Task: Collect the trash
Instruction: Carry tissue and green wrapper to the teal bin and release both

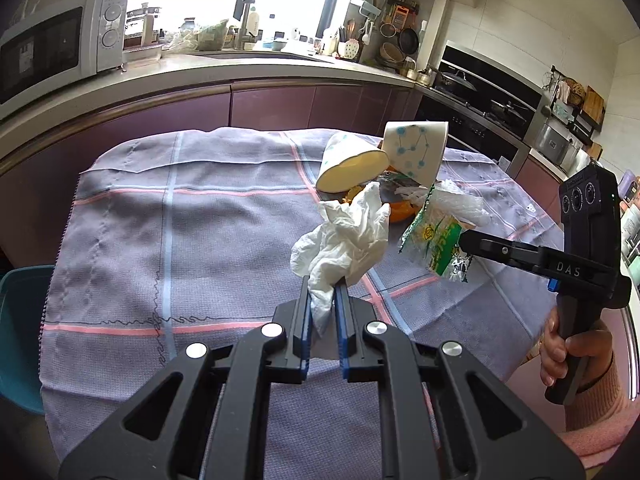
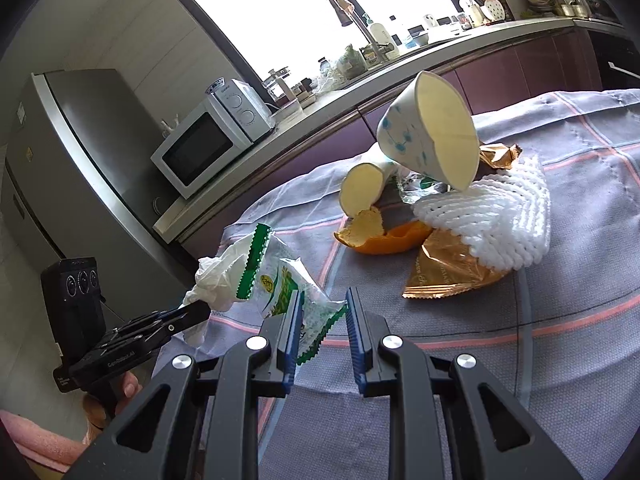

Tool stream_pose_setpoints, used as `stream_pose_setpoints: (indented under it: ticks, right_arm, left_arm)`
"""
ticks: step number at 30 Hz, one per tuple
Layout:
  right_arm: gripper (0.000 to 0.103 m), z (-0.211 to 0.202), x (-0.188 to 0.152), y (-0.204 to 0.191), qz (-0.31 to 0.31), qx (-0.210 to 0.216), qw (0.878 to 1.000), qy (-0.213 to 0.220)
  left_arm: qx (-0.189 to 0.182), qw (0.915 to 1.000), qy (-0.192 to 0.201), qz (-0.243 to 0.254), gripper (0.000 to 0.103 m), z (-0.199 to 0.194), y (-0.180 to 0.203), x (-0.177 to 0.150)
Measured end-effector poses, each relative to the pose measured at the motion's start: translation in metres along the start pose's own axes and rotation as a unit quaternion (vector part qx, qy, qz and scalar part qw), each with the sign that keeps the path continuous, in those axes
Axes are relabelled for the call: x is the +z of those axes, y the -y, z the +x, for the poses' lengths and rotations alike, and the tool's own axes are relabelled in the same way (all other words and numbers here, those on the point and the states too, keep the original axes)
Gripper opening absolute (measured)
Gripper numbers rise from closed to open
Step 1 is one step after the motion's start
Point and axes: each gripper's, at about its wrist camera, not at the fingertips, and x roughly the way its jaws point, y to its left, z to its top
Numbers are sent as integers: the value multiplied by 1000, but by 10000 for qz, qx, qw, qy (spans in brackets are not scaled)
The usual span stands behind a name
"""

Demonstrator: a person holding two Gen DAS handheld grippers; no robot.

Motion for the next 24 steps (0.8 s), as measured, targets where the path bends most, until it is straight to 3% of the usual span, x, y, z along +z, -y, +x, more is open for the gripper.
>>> stream_pose_setpoints:
  ticks: [24]
  right_arm:
    - [21,72,14,-81,-562,870,9931,-548]
  left_arm:
    - [832,9933,420,-684,11,-64,-72,-18]
